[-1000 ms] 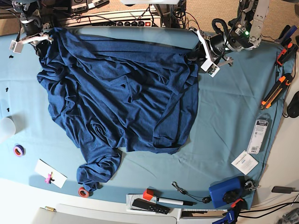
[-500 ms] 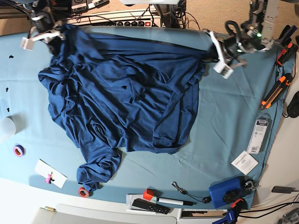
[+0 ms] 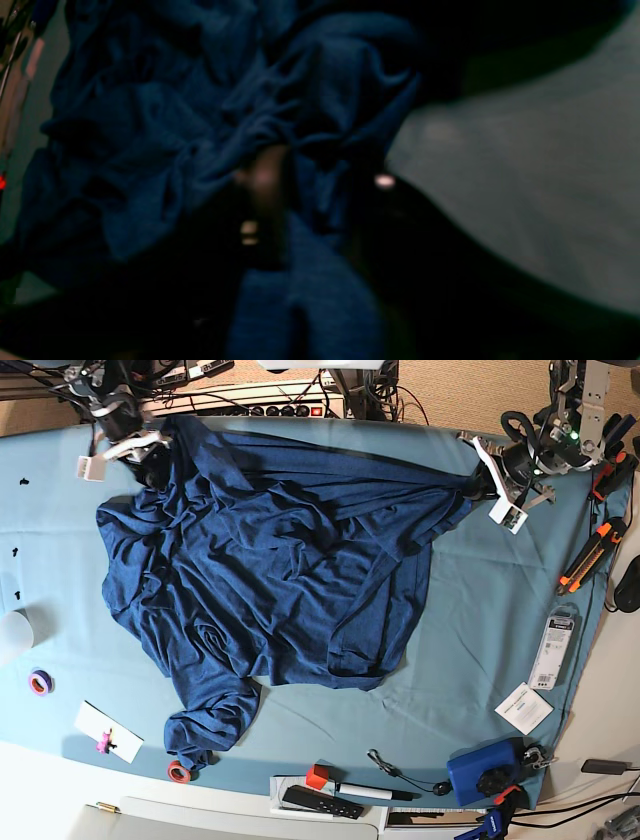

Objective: Layout the t-shirt on the table in an organized manner, then fold the t-shirt properly

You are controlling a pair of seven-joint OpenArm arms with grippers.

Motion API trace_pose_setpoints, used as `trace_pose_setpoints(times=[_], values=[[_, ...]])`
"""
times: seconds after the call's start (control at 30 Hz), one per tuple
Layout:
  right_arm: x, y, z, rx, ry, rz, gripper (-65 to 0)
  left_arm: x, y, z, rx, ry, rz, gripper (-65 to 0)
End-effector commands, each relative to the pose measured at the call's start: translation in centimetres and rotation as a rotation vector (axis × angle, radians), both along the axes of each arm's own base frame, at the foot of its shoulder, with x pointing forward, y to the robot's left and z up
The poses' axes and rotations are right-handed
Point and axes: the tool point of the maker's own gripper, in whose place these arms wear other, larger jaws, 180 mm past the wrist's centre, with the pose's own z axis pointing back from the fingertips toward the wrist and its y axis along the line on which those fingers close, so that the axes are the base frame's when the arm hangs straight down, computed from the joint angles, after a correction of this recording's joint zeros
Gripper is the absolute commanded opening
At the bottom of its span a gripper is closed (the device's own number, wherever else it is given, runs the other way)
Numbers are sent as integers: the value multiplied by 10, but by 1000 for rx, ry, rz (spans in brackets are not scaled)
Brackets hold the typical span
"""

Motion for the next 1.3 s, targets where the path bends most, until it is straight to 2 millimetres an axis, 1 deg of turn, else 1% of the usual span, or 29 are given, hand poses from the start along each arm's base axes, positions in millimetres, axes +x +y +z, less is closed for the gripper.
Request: trace_pose_setpoints(times=[0.0, 0.17, 0.27, 0.37, 0.53, 0.67, 0.77, 0.8, 0.83, 0.9, 0.93, 1.03, 1.2, 1.27], values=[[1, -14, 9, -33, -20, -15, -385, -6, 12, -6, 64, 32, -4, -650], [2, -46, 29, -61, -71, -84, -386, -6, 12, -6, 63, 31, -4, -650], [6, -55, 34, -74, -78, -104, -386, -6, 12, -5, 62, 31, -4, -650], [14, -53, 35, -66, -86, -98, -386, -5, 11, -5, 59, 25, -3, -650], [34, -41, 38, -52, -114, -67, -386, -5, 11, -5, 59, 25, -3, -650], [40, -41, 27, -63, -49, -84, -386, -5, 11, -5, 59, 25, -3, -650], [36, -36, 14, -78, 23, -62, -390, -5, 11, -5, 59, 24, -3, -650], [35, -37, 12, -91, 39, -59, -409, -5, 11, -5, 59, 24, -3, -650], [33, -38, 10, -105, 53, -57, -461, -5, 12, -5, 59, 24, -3, -650], [31, -42, 8, -128, 68, -59, -608, -5, 12, -5, 60, 25, -4, -650], [30, -44, 8, -132, 71, -62, -650, -5, 12, -5, 60, 25, -3, -650], [28, -54, 11, -157, 77, -71, -650, -5, 12, -5, 61, 25, -4, -650], [25, -79, 20, -237, 97, -76, -650, -5, 12, -5, 65, 26, -5, -650], [24, -86, 22, -272, 113, -66, -650, -5, 13, -6, 72, 27, -6, -650]])
